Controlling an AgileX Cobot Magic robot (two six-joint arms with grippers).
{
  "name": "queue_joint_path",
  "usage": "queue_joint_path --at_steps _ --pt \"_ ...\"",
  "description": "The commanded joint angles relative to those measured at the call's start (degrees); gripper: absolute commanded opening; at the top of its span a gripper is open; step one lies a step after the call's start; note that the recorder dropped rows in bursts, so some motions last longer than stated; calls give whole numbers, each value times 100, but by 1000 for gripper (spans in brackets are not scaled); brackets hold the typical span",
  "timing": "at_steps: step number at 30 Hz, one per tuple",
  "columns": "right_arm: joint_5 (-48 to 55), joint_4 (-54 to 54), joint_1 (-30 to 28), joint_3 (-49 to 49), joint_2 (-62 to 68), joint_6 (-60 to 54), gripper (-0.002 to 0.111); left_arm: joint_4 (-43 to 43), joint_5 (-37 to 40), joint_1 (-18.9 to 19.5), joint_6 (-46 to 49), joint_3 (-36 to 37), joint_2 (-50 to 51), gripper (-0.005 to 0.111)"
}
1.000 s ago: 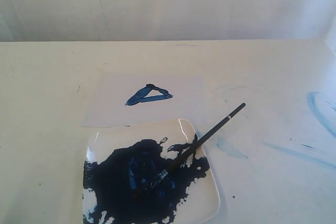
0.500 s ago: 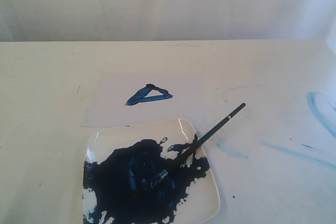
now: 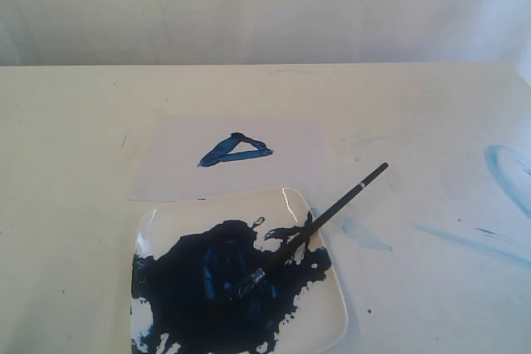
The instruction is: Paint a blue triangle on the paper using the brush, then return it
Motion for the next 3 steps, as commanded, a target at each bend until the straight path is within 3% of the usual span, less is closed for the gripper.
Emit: queue_joint_path --at_steps 1,3 --pt "-50 3 -26 11 -31 -2 0 -45 4 -24 -35 21 -4 0" --pt "-50 3 -26 11 -31 -2 0 -45 4 -24 -35 21 -4 0"
